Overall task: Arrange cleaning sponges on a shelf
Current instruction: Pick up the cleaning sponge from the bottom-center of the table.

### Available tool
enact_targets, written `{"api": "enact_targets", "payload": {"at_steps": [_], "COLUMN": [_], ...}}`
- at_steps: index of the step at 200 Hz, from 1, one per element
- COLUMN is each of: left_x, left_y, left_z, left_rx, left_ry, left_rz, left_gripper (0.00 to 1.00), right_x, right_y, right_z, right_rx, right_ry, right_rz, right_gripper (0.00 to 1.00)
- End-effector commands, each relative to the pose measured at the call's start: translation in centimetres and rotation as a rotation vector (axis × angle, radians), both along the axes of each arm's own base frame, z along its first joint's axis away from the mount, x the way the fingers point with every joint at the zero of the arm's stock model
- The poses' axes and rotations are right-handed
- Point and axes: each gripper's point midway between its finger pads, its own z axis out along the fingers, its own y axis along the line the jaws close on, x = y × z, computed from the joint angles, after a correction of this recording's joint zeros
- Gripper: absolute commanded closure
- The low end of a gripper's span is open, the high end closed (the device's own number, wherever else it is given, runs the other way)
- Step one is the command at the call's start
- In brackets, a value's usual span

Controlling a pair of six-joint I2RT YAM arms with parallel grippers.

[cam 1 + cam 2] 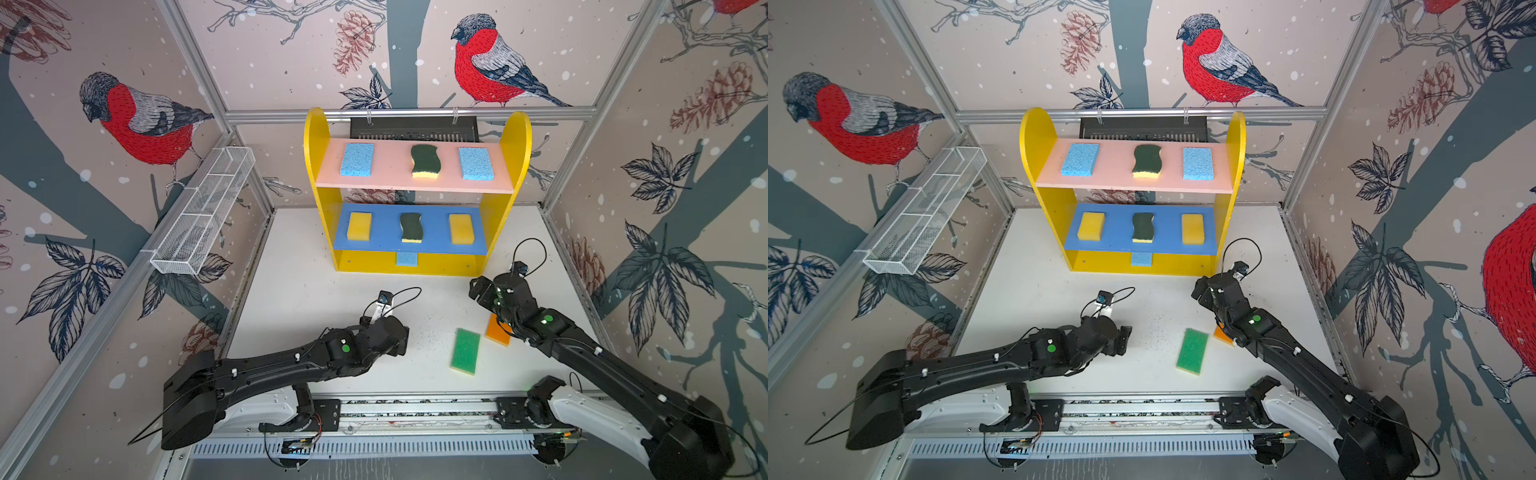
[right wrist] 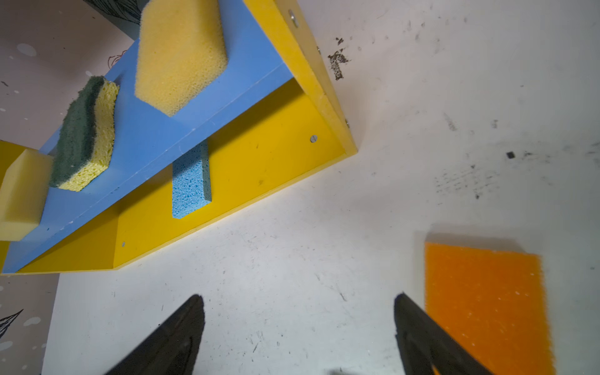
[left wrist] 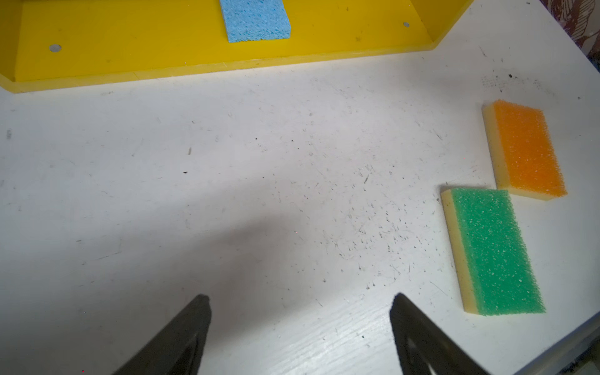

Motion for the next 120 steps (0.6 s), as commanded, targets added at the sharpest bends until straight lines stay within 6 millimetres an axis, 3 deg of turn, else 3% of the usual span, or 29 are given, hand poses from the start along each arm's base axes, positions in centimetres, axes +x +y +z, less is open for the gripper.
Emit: {"api": "enact_targets", "payload": {"at_steps": [1,46,120], "left_x": [0.1,-1.6,-5.2], "left_y": [-1.8,-5.5,-12.3], "left_z": [0.6,-0.5,-2.4], "left_rx": [-0.019,0.003,0.021], "left_ry": [-0.019,0.061,0.128], "left_rz": [0.006,-0.069,-0.158], "left_gripper": [0.13,0.13,0.11], "right_x": [-0.6,-1.2,-1.1], "right_y": [-1.5,-3.8,-4.7], "right_z": [-0.6,-0.7,-0.9], "right_rx": [-0.024,-0.024,-0.027], "right_ry": [0.012,0.018,0.024], "right_rz": [-0.022,-0.09,-0.089], "right_gripper": [0.08,0.06,0.02]}}
